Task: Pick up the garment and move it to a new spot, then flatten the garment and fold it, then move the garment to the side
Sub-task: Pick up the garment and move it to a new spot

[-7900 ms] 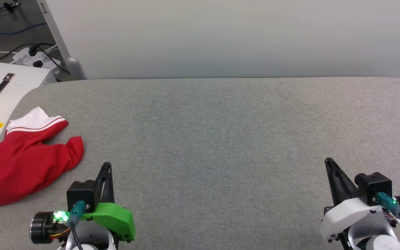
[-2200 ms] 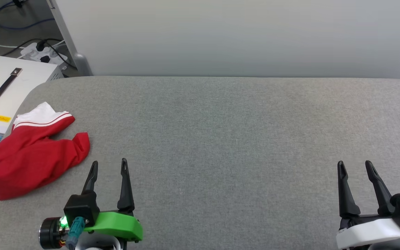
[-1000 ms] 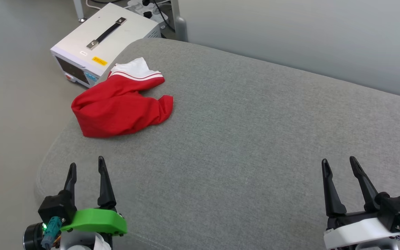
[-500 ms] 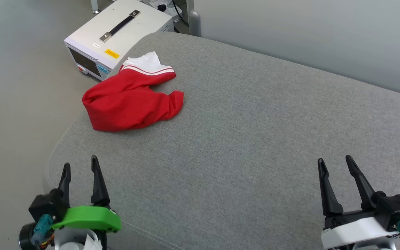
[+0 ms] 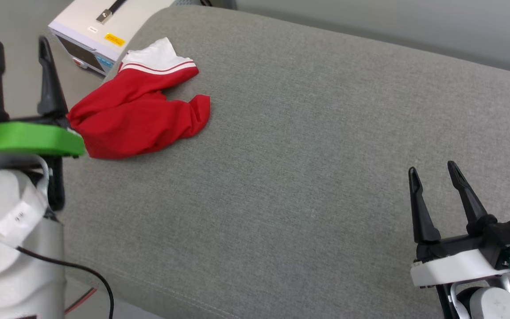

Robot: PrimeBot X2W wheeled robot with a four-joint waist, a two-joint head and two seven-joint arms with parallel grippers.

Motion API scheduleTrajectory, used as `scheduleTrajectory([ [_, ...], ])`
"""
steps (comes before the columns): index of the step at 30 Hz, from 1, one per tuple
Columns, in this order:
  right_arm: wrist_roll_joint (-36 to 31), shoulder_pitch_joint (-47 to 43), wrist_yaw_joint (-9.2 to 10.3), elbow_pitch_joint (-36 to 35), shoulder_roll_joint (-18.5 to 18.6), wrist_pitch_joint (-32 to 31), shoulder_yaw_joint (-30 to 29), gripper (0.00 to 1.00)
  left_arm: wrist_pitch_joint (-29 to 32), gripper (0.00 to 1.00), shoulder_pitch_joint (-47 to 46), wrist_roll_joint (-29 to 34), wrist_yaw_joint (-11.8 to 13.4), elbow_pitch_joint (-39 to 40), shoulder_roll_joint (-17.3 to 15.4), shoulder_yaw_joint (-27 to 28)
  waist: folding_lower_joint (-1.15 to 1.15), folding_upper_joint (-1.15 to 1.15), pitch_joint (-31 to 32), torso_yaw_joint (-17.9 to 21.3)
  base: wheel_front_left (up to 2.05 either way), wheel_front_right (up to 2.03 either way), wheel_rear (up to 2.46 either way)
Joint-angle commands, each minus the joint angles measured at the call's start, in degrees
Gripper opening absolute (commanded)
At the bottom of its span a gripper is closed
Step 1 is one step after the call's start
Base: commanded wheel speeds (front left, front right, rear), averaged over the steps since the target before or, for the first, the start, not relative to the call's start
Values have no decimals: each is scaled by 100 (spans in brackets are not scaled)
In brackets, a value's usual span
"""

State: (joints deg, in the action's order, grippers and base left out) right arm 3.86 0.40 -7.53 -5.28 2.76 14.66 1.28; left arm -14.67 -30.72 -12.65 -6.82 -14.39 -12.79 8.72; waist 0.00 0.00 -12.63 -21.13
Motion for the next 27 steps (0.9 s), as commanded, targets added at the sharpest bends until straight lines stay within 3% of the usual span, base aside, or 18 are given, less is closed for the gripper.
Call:
scheduleTrajectory([
  [1,-73,134,4,-64,11,34,15,100,-22,100,-291,-43,-33,-166,-191,-67,0,0,-366,268,0,0,0],
  [6,-139,281,4,-181,46,34,4,100,586,100,-1173,-559,-63,-626,-804,-594,0,0,-676,440,0,0,0],
  [14,-145,482,4,-301,148,34,-27,100,2633,100,-1972,-1940,-66,-1112,-1809,-1849,0,0,-1075,624,0,0,0],
  [22,-154,695,4,-364,202,34,26,100,4879,100,-2243,-3021,-66,-1365,-2443,-2855,0,0,-1446,827,0,0,0],
  [27,-164,791,4,-391,223,34,33,100,5679,100,-2259,-3380,-66,-1445,-2662,-3276,0,0,-1672,981,0,0,0],
])
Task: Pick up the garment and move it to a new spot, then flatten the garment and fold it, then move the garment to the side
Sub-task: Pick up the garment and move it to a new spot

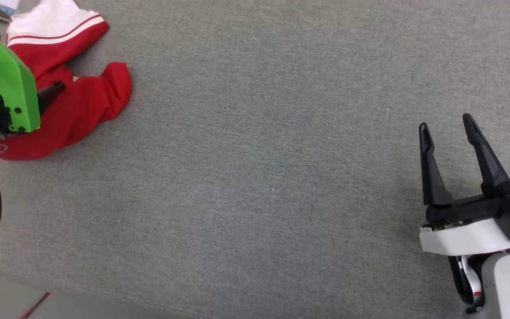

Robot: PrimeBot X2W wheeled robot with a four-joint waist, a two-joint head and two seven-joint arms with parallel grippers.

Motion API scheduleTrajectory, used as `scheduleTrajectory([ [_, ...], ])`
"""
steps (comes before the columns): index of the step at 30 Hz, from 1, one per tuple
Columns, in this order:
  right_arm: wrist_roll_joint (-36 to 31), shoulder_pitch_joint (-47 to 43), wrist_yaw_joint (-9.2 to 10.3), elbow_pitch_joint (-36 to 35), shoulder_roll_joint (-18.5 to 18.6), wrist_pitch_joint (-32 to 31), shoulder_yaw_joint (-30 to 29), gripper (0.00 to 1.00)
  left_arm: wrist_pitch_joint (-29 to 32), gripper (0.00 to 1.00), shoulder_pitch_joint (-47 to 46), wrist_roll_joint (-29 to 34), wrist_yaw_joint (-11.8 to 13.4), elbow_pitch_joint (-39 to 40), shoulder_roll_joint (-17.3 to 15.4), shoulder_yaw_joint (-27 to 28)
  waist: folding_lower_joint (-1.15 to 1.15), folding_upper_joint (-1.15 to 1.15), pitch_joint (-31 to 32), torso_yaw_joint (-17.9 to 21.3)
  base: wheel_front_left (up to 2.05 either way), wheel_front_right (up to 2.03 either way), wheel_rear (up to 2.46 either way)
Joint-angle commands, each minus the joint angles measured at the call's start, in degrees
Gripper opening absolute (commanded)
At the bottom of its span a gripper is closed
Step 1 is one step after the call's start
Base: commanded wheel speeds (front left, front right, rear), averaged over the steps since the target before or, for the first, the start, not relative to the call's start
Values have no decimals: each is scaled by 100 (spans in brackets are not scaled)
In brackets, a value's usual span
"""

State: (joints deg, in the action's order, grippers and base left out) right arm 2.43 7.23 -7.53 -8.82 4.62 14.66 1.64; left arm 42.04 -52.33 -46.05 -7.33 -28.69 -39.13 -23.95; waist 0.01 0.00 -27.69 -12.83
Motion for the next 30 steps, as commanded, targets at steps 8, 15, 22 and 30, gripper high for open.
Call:
scheduleTrajectory([
  [8,-10,264,4,-56,64,34,-5,100,334,100,-83,-91,-15,-582,-8,-436,-1,0,-473,434,0,0,0],
  [15,5,284,4,-39,64,34,-11,100,543,100,34,-86,-15,-1183,185,-840,-1,0,-565,544,0,0,0],
  [22,27,252,4,17,32,34,-16,100,183,0,-26,-65,-15,-1275,155,-1116,-1,0,-412,489,0,0,0],
  [30,132,122,4,138,-51,34,10,100,-793,0,-359,-19,-15,-770,-32,-1351,-1,0,244,416,0,0,0],
])
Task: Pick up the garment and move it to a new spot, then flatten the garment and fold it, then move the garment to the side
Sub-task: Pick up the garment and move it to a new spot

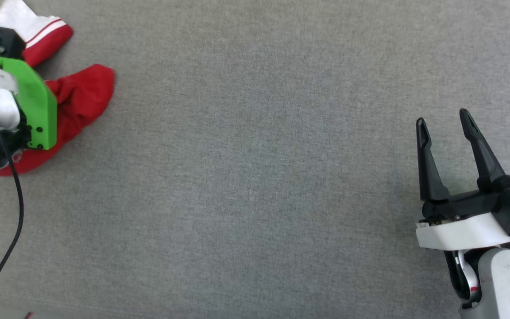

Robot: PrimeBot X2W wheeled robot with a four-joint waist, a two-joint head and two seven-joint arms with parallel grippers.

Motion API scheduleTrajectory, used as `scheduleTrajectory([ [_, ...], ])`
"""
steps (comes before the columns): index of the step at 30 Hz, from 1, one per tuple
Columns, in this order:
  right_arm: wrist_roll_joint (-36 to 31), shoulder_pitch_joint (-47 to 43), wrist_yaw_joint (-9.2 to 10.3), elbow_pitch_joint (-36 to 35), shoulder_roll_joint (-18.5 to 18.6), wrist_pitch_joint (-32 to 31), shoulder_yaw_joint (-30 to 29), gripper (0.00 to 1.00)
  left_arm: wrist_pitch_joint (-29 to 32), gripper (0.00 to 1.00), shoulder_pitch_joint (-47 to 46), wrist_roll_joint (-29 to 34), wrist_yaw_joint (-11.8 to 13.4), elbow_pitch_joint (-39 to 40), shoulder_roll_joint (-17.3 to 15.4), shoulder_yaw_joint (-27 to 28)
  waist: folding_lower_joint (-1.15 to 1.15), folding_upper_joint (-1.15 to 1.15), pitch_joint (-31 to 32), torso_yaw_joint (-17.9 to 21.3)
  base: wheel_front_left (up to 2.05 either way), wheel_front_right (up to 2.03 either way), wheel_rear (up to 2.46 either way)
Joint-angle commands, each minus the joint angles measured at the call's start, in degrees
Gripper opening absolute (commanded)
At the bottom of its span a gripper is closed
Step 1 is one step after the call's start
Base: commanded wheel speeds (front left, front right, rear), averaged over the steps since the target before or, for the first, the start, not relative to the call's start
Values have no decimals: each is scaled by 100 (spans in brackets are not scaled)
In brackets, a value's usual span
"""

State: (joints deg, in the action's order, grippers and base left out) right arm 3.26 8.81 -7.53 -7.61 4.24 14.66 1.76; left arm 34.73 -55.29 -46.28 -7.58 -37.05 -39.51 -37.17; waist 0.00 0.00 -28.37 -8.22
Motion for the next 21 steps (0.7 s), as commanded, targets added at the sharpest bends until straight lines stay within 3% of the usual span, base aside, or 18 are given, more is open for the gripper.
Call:
scheduleTrajectory([
  [1,67,-64,4,31,-26,34,-11,100,-152,0,-96,14,9,168,-24,-85,0,0,407,-48,0,0,0],
  [8,184,-331,4,130,-110,34,-59,100,-585,0,-359,63,9,1149,-202,-680,0,0,988,-3,0,0,0],
  [13,285,-455,4,155,-131,34,-96,100,-818,0,-534,125,9,1796,-121,-1041,0,0,1234,194,0,0,0],
  [21,609,-557,4,169,-134,34,-212,100,-1208,0,-770,308,9,2456,515,-1657,0,0,1380,717,0,0,0],
])
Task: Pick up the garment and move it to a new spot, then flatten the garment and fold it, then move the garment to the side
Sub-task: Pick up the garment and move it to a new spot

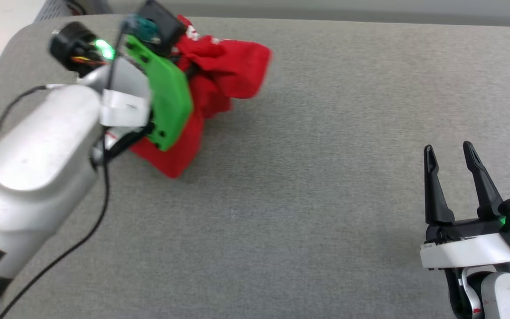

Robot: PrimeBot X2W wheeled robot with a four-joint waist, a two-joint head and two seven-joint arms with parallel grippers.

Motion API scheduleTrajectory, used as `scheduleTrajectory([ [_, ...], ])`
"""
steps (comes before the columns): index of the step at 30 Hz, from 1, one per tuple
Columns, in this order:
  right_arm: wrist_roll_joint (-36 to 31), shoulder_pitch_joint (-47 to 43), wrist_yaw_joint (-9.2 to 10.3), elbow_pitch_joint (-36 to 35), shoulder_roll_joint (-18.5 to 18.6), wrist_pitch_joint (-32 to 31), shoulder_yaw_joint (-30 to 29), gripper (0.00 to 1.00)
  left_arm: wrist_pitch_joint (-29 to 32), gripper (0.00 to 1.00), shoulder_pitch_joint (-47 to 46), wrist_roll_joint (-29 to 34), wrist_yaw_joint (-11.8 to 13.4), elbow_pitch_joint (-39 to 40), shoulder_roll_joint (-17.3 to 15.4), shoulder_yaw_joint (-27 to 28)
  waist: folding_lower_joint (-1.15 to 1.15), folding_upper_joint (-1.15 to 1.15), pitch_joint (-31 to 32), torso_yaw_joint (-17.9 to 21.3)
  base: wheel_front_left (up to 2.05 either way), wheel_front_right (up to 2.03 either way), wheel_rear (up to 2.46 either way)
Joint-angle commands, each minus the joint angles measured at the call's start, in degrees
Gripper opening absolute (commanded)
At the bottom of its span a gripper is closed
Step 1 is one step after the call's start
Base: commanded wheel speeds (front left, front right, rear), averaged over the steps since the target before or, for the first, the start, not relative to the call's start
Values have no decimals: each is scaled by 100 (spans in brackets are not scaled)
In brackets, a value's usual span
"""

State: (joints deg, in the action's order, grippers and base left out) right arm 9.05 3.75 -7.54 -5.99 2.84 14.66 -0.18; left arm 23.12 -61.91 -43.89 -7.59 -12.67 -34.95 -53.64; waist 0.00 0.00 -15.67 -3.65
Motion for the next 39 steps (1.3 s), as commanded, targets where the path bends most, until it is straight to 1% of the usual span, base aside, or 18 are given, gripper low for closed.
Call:
scheduleTrajectory([
  [1,56,-57,5,9,5,34,-29,100,-106,0,-124,81,10,38,157,-70,0,0,113,328,0,0,0],
  [4,136,-80,5,13,5,34,-70,100,-285,0,-176,120,10,67,490,-326,0,0,111,533,0,0,0],
  [10,241,-104,5,10,4,34,-188,100,-731,0,-333,80,10,-150,1310,-876,0,0,16,919,0,0,0],
  [16,309,-74,5,4,4,34,-377,100,-1184,0,-411,20,10,-537,2162,-1444,0,0,-142,1156,0,0,0],
  [20,352,-24,5,-9,4,34,-465,100,-1341,0,-328,-45,10,-748,2632,-1763,0,0,-262,1256,0,0,0],
  [22,367,9,5,-13,4,34,-479,100,-1340,0,-256,-39,10,-843,2754,-1873,0,0,-325,1300,0,0,0],
  [25,388,53,5,-16,4,34,-477,100,-1211,0,-33,12,10,-976,2827,-1953,0,0,-405,1354,0,0,0],
  [28,411,82,5,-9,4,34,-472,100,-796,0,448,301,10,-1039,2851,-1967,0,0,-475,1394,0,0,0],
  [32,425,107,5,1,4,34,-449,100,-251,0,1126,675,10,-948,2751,-1969,0,0,-530,1411,0,0,0],
  [35,421,126,5,27,4,34,-443,100,92,0,1529,778,10,-806,2680,-1970,0,0,-535,1400,0,0,0],
  [37,409,135,5,43,4,34,-442,100,209,0,1686,785,10,-716,2648,-1970,0,0,-512,1376,0,0,0],
  [39,389,132,5,52,4,34,-439,100,169,0,1743,778,10,-670,2637,-1970,0,0,-462,1336,0,0,0],
])
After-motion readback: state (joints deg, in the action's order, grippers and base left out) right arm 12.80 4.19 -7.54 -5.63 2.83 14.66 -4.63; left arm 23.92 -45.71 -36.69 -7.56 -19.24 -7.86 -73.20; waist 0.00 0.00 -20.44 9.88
